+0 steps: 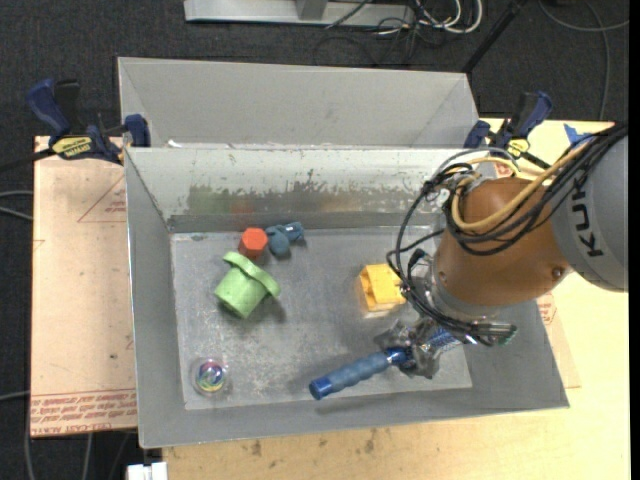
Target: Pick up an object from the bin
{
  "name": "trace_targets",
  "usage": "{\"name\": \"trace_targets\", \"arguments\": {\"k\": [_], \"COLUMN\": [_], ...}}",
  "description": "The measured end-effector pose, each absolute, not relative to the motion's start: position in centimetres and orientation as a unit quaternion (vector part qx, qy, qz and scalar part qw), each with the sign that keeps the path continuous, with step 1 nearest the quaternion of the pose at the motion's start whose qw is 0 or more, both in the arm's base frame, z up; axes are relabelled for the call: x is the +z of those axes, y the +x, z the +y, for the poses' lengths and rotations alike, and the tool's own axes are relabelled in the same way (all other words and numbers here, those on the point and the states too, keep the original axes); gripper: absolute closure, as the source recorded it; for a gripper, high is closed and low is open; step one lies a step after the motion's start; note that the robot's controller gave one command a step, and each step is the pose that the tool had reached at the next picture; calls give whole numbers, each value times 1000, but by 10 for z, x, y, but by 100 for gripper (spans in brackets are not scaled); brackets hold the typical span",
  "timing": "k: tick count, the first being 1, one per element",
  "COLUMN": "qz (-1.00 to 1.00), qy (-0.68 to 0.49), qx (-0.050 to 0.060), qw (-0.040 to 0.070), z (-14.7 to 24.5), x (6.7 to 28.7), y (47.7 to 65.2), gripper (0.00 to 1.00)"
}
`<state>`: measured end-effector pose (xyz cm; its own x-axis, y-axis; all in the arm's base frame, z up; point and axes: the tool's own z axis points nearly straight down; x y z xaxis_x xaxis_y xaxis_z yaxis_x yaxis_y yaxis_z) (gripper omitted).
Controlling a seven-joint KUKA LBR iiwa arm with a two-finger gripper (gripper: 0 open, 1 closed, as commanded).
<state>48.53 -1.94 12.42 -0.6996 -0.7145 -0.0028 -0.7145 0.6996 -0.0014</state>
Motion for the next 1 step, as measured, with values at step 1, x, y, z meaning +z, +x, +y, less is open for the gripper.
{"name": "trace_targets", "arguments": {"k": [1], "qz": [922], "qy": [-386], "qx": [-1], "qw": [3], "z": [-19], "x": [183], "y": [487], "gripper": [100]}}
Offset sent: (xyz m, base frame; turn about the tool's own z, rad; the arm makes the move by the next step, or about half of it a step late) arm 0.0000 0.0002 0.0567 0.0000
